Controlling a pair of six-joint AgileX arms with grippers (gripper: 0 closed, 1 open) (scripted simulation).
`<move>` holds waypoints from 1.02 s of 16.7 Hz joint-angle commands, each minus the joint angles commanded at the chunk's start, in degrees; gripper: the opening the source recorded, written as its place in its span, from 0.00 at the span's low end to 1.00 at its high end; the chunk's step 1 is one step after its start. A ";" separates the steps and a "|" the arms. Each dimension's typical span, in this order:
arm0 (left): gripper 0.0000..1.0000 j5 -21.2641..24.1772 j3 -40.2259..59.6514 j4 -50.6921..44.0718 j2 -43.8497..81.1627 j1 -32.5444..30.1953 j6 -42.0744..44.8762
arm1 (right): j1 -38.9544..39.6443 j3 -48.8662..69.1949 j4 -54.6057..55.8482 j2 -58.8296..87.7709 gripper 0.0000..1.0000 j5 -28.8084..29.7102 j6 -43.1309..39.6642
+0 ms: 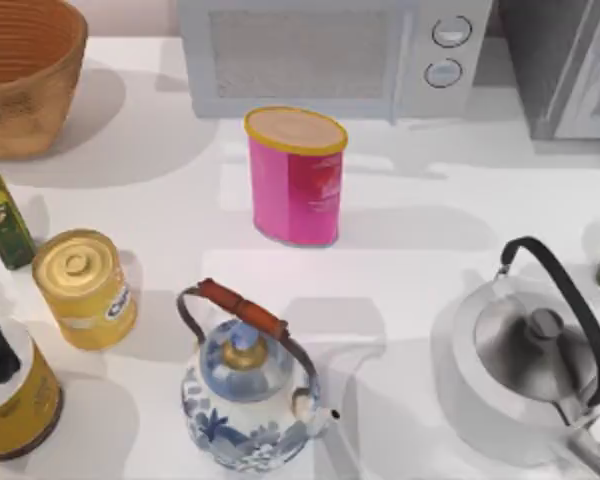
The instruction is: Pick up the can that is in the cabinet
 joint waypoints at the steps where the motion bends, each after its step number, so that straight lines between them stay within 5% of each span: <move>1: 1.00 0.00 0.00 0.00 0.00 0.00 0.00 | 0.00 0.00 0.00 0.00 1.00 0.00 0.00; 8: 1.00 0.00 0.00 0.00 0.00 0.00 0.00 | 1.71 12.72 -4.08 11.56 1.00 1.59 0.07; 17: 1.00 0.00 0.00 0.00 0.00 0.00 0.00 | 6.54 60.21 -14.87 47.14 1.00 7.03 0.70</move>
